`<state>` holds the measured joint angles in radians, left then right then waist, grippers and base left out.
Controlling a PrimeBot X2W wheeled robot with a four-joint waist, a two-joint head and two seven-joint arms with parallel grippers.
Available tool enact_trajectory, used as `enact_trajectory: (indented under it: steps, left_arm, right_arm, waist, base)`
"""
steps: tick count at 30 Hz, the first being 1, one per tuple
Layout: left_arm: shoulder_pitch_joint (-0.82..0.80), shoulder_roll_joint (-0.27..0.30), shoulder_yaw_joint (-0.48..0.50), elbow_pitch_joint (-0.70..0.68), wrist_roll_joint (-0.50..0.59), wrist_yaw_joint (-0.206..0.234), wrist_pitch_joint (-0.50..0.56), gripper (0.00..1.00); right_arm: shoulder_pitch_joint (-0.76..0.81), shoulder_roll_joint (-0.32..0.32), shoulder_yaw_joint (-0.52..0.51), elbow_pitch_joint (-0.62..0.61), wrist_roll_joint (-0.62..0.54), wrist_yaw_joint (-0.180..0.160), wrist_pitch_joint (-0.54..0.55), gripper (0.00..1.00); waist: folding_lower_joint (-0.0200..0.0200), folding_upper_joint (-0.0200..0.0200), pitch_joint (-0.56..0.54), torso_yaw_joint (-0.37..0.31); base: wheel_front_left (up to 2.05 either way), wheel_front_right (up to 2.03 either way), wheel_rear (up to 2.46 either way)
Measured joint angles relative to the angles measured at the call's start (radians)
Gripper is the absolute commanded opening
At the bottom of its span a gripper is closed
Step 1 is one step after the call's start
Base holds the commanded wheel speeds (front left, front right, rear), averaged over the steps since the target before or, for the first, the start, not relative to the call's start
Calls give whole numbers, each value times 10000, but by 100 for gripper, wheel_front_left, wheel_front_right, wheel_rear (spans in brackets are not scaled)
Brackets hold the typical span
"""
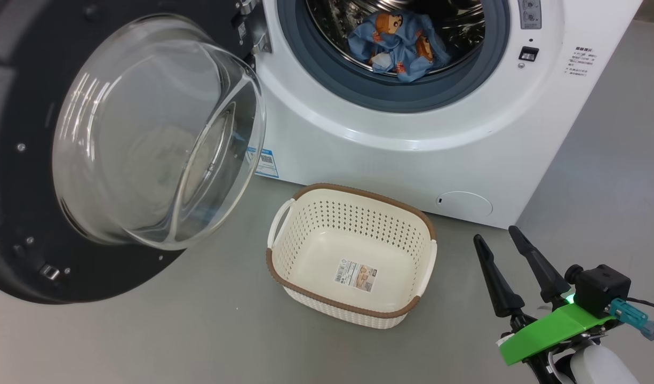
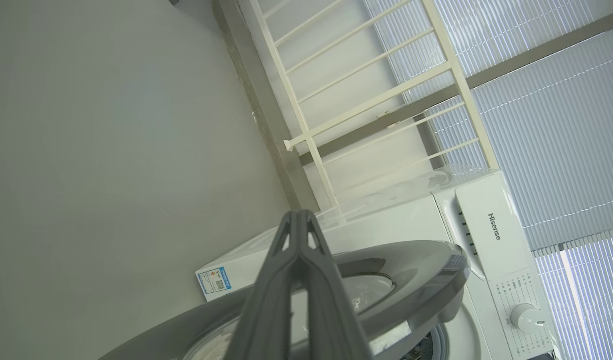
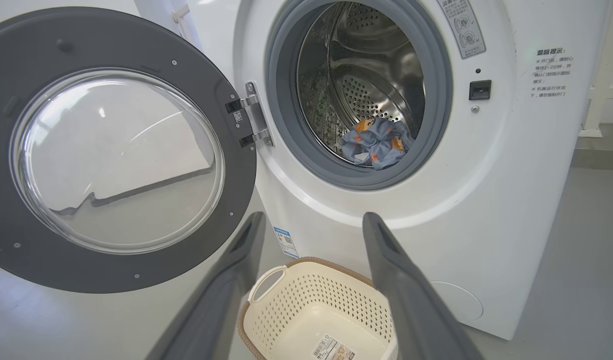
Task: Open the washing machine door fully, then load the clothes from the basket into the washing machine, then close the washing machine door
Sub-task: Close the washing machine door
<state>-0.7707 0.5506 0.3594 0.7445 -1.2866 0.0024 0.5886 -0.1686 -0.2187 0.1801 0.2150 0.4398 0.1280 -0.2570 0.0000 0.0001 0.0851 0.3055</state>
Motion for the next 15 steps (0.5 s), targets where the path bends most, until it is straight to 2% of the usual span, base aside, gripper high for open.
enact_trajectory:
  steps: [15]
  left_arm:
    - [15,-594,-439,-75,-550,-50,1883,0]
  right_arm:
    - [-12,10,29,67,0,0,0,100]
  waist:
    - [0,0,-39,-206]
  base:
    - [0,0,0]
